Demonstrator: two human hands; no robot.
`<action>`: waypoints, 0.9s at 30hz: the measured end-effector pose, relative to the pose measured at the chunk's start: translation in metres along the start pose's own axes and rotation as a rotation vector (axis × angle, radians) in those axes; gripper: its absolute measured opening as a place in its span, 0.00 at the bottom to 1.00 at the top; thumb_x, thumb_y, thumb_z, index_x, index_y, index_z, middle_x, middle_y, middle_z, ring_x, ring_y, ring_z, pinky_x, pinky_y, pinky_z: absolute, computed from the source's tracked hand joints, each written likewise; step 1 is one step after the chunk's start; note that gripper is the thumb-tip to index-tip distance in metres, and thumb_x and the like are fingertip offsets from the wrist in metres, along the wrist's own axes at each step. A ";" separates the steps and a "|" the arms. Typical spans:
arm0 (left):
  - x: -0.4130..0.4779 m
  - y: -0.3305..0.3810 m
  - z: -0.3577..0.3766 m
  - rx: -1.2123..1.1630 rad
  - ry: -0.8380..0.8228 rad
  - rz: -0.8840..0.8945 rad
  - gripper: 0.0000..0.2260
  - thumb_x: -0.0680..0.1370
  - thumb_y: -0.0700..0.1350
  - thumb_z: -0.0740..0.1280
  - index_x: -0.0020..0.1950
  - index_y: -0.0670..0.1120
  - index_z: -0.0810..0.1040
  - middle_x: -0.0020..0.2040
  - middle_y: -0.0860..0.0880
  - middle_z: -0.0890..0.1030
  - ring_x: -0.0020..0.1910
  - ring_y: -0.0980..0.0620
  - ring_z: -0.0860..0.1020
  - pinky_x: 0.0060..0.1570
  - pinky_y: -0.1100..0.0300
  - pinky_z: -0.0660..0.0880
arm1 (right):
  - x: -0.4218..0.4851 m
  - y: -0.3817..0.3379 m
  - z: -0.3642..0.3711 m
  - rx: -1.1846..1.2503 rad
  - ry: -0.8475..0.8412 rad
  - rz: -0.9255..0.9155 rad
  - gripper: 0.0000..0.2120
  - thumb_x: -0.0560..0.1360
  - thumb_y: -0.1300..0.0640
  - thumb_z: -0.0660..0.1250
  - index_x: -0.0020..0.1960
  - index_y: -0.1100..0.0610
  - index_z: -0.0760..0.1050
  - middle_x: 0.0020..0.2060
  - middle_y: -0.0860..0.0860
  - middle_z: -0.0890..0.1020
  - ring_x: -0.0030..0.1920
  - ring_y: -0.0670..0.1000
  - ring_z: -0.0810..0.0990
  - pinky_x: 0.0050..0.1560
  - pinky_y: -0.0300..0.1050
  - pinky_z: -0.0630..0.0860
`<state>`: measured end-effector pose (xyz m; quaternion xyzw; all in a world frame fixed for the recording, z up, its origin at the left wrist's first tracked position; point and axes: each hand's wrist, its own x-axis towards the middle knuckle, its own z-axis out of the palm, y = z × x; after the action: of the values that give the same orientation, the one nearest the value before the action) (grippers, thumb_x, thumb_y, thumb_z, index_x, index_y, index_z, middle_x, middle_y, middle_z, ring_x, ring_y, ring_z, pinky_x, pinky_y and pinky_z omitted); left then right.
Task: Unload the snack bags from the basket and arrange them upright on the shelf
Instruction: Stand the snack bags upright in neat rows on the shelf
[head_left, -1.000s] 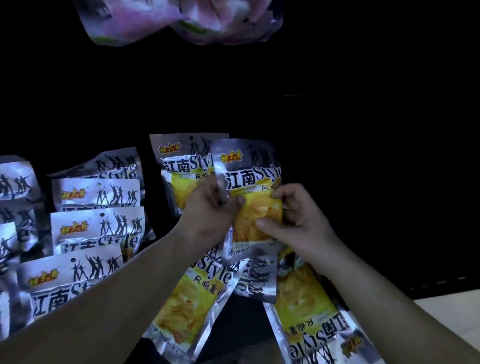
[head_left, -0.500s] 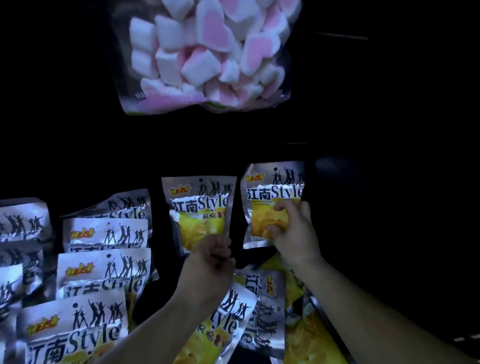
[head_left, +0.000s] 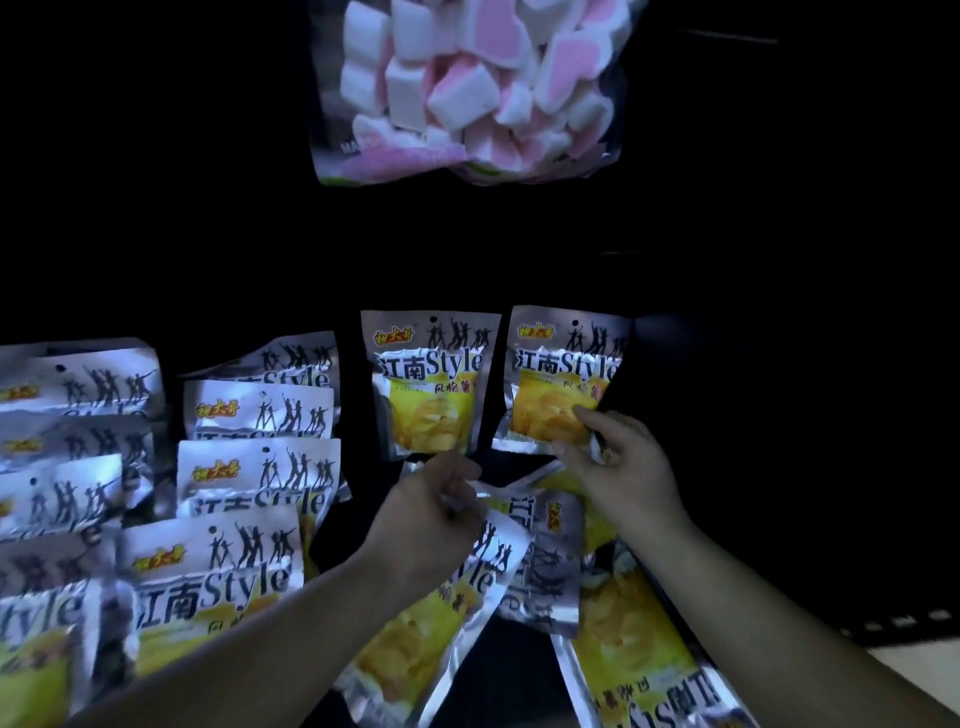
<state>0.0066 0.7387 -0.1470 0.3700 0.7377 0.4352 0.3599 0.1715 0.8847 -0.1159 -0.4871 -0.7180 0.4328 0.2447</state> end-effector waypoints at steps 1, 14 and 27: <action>-0.008 0.004 -0.001 0.013 -0.017 -0.004 0.09 0.78 0.43 0.66 0.54 0.57 0.77 0.41 0.51 0.82 0.33 0.51 0.80 0.33 0.56 0.74 | -0.016 -0.005 -0.003 0.039 -0.032 0.010 0.15 0.75 0.47 0.74 0.59 0.34 0.77 0.68 0.44 0.73 0.68 0.47 0.72 0.64 0.44 0.72; -0.145 -0.047 0.056 0.190 -0.308 0.084 0.04 0.80 0.49 0.68 0.49 0.60 0.78 0.41 0.59 0.82 0.42 0.59 0.82 0.40 0.65 0.74 | -0.209 0.047 -0.005 -0.032 -0.296 0.071 0.26 0.80 0.36 0.62 0.33 0.55 0.69 0.25 0.47 0.66 0.28 0.47 0.67 0.34 0.45 0.63; -0.185 -0.139 0.081 0.813 -0.643 0.180 0.32 0.74 0.44 0.68 0.75 0.62 0.65 0.70 0.53 0.75 0.66 0.47 0.76 0.59 0.53 0.76 | -0.246 0.117 0.031 -0.916 -0.394 -0.212 0.22 0.67 0.50 0.74 0.60 0.48 0.78 0.54 0.52 0.81 0.50 0.58 0.78 0.39 0.46 0.73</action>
<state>0.1292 0.5620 -0.2644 0.6565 0.6646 0.0078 0.3566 0.3039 0.6665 -0.2147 -0.3778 -0.9121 0.1302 -0.0916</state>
